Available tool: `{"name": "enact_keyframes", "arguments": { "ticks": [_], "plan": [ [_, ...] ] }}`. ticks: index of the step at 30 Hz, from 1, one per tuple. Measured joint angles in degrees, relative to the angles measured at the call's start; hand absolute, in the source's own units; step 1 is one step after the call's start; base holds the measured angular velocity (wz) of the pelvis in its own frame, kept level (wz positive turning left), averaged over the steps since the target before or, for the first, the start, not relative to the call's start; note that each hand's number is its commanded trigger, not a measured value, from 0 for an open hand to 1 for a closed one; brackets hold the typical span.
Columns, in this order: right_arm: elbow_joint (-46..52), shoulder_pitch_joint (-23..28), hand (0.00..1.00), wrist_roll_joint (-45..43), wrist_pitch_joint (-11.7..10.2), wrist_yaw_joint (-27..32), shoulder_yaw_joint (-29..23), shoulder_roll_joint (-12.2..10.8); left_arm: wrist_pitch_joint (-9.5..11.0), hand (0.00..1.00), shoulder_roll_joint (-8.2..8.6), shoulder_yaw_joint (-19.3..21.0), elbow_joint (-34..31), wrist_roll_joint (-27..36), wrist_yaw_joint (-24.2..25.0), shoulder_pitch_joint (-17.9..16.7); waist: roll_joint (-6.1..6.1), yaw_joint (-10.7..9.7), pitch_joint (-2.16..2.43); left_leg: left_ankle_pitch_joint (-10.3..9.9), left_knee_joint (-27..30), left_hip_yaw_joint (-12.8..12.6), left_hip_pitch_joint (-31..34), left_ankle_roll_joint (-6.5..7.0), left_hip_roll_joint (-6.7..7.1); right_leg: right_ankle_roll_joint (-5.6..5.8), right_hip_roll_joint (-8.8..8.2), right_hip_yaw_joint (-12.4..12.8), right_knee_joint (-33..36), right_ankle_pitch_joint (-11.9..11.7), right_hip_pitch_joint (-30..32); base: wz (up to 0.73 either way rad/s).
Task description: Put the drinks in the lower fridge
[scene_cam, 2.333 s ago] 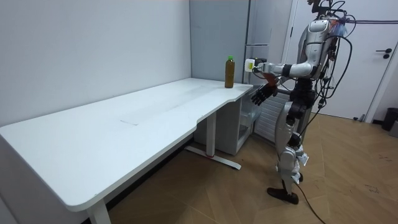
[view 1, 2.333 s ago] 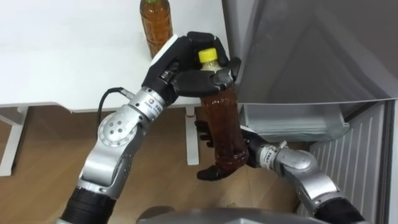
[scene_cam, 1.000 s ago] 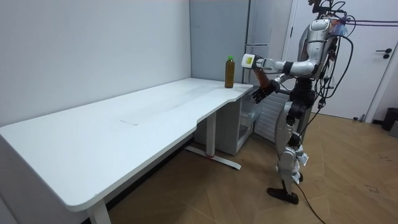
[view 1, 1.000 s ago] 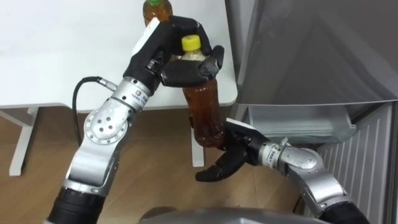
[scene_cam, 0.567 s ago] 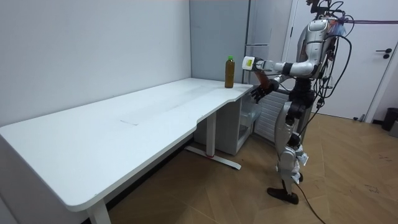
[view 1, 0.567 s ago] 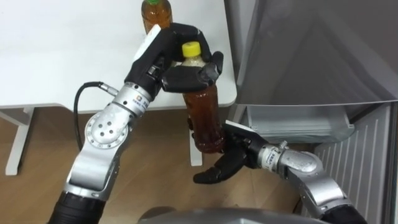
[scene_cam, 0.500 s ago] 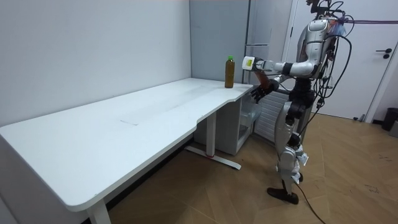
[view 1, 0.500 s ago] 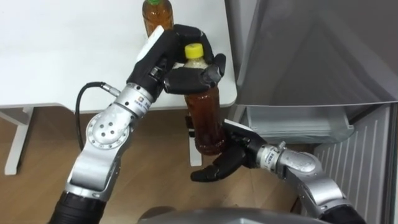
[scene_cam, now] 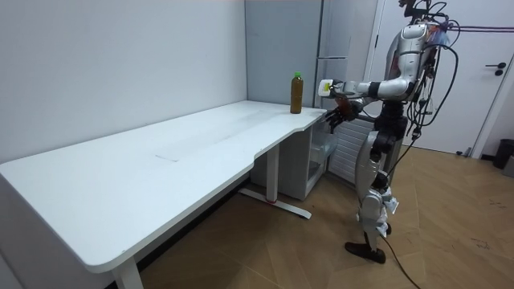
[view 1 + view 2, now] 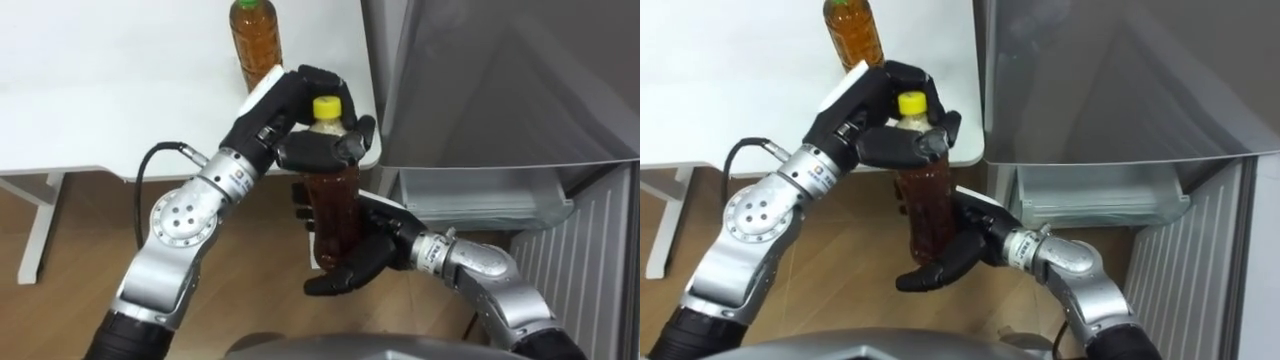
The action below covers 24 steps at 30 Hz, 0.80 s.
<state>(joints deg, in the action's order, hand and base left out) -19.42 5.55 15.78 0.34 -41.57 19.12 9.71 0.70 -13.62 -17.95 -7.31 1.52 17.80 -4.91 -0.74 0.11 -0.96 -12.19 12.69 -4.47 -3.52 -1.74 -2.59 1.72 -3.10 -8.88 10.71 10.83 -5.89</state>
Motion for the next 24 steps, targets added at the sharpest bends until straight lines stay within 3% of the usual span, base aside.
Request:
{"name": "enact_keyframes", "arguments": {
  "ticks": [14,24],
  "plan": [
    [0.0,0.0,1.0,4.6,-0.1,-1.0,2.2,1.4,0.9,1.0,-2.37,-1.4,0.0,0.0,-0.1,0.0,0.58,-1.2,-0.08,0.0,0.0,0.0,0.0,0.0,0.01,0.01,0.0,0.2,-0.1,0.0,0.1,0.0],
    [0.0,0.1,1.0,8.0,-0.1,0.2,2.3,1.4,1.7,1.0,-1.77,-1.4,0.0,0.2,-2.7,0.0,1.16,-1.3,0.17,0.0,0.0,-0.1,0.0,0.0,0.02,0.02,0.01,0.2,-0.1,0.0,0.0,0.0]
  ]
}}
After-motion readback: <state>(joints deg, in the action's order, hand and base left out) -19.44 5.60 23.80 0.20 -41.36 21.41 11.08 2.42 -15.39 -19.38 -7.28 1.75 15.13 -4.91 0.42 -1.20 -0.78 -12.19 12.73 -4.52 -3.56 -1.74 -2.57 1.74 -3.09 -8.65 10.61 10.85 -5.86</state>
